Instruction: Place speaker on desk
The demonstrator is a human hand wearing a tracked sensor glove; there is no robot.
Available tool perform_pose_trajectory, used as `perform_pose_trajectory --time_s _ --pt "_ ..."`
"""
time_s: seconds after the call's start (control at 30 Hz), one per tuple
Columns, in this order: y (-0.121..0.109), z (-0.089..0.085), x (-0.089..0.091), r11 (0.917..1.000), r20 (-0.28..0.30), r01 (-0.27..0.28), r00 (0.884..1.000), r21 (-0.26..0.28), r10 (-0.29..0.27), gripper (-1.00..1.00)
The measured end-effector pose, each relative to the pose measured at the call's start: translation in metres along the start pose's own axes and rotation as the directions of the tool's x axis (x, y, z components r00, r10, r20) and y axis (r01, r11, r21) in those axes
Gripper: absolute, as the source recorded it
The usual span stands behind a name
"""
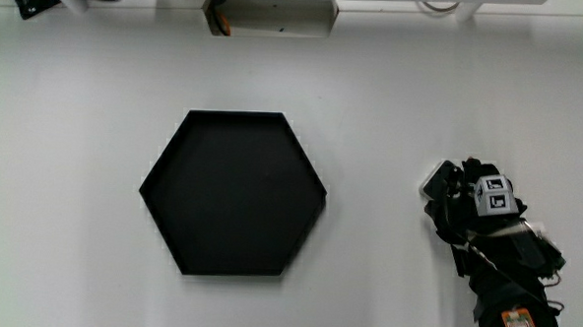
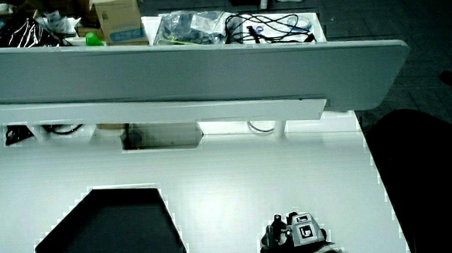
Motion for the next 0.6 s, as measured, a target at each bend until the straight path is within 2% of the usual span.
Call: perform_pose_trajectory --time_s 0.03,0.07,0.17,0.2,0.23,0.37,0.4,0.43,0.53,0.57,0.6 --pt "0.001 -0.007 0.003 1.0 -0.02 0.0 1.0 0.006 0.0 -0.95" --pt "-0.006 -0.006 0.005 0.9992 -0.055 -0.012 0.998 0.039 0.014 -1.0" --pt "-0.011 -0.022 0.014 0.9977 -0.101 0.024 0.995 0.064 -0.018 -1.0" --pt "-0.008 -0.033 0.019 0.9989 -0.126 0.016 0.992 0.045 -0.01 -1.0" --pt "-0.008 -0.041 0.024 0.9986 -0.15 0.008 0.989 0.053 0.0 -1.0" --pt "-0.032 -0.048 0.043 0.9882 -0.274 0.02 0.961 0.152 0.023 -1.0" --pt "-0.037 -0.05 0.047 0.984 -0.305 0.024 0.952 0.177 0.031 -1.0" --pt "-0.048 -0.043 0.049 0.9748 -0.32 0.033 0.947 0.22 0.04 -1.0" --pt "-0.062 -0.043 0.05 0.9701 -0.34 0.023 0.938 0.242 0.063 -1.0" --pt "-0.065 -0.044 0.051 0.9726 -0.36 0.039 0.932 0.229 0.048 -1.0" --pt "-0.067 -0.045 0.052 0.9727 -0.373 0.029 0.926 0.23 0.06 -1.0"
